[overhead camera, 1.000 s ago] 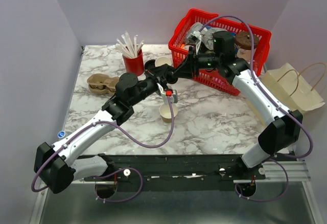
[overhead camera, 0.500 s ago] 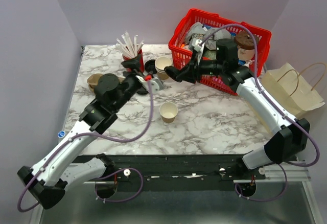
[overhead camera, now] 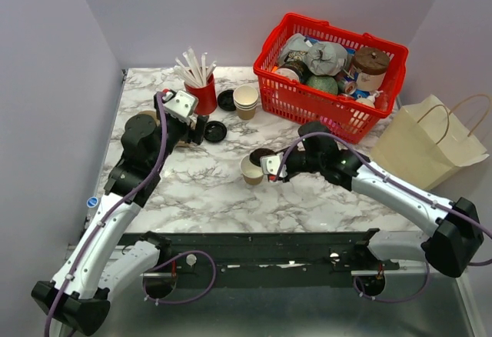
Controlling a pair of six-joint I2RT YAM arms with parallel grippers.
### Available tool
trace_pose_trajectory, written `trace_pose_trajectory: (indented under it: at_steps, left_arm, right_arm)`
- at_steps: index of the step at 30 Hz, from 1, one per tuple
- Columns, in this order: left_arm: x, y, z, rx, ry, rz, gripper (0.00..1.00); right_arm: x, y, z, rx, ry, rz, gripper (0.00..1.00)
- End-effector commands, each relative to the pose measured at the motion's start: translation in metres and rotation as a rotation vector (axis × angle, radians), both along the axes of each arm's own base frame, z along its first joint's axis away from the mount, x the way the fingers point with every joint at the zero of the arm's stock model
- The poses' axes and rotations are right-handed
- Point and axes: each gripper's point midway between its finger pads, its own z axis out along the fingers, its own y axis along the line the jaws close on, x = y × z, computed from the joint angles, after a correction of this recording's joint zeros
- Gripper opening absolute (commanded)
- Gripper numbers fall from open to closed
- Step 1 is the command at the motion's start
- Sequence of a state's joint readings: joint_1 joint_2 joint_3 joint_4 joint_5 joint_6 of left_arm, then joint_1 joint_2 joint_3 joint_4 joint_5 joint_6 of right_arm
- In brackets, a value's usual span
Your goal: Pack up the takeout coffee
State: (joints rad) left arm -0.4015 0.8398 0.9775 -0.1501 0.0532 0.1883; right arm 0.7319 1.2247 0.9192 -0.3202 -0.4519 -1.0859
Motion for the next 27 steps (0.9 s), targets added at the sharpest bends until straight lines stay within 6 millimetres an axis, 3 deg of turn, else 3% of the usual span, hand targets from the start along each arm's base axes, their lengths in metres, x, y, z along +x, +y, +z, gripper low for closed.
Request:
trace_pose_trajectory:
  at_steps: [1,5,12,20,27]
  left_arm:
    - [-0.016,-0.03,-0.029,-0.121,0.155,-0.153,0.86]
    - [-0.016,-0.03,-0.036,-0.088,0.171,-0.159,0.86]
    - [-0.007,-0.023,-0.042,-0.033,0.166,-0.115,0.88]
    - [-0.008,-0.026,-0.054,-0.032,0.209,-0.124,0.88]
    - [-0.009,-0.024,-0.062,-0.022,0.221,-0.118,0.88]
  right_arm:
    - [0.022,-0.002,-0.013,-0.131,-0.165,0.015,0.23]
    - [0.029,0.008,-0.028,-0.162,-0.148,0.021,0.23]
    - [0.019,0.026,-0.033,-0.182,-0.197,0.115,0.27]
    - [0.006,0.029,-0.043,-0.218,-0.219,0.155,0.27]
    - [-0.004,0.029,-0.054,-0.253,-0.228,0.181,0.37]
